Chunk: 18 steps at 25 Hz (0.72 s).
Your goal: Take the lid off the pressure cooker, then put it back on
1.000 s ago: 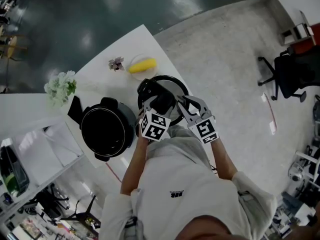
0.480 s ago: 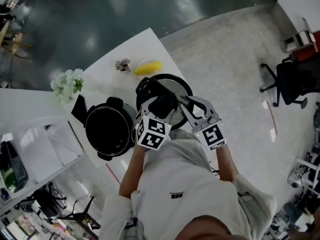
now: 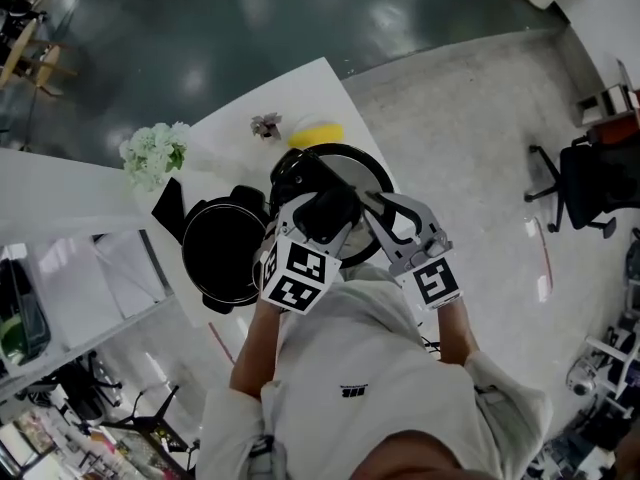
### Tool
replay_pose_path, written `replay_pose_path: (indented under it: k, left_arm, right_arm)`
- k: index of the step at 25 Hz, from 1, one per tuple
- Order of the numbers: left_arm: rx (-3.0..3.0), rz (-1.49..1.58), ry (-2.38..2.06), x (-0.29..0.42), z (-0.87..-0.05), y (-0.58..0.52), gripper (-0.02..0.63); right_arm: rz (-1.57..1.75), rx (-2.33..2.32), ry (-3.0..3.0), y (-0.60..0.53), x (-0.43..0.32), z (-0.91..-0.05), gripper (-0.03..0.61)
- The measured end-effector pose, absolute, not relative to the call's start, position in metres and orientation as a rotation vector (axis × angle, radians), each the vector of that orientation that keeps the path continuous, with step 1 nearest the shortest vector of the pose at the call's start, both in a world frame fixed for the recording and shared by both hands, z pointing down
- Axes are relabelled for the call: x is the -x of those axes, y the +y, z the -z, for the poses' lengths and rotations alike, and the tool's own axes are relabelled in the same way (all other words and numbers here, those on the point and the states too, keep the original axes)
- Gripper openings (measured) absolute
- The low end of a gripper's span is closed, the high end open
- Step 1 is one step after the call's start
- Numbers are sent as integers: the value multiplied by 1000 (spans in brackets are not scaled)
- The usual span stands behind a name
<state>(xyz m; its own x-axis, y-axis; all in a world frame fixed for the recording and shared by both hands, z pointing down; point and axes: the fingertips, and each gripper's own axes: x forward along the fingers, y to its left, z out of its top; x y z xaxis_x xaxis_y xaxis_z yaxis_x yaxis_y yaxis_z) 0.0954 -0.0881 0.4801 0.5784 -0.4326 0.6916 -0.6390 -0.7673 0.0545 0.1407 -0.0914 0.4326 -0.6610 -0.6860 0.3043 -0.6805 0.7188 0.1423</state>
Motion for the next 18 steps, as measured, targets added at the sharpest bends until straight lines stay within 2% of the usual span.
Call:
replay_pose_path:
  k: [18]
  left_arm:
    - [-2521, -1006, -873, 4, -457, -68, 287]
  right_arm:
    - [68, -949, -2632, -72, -48, -416, 90]
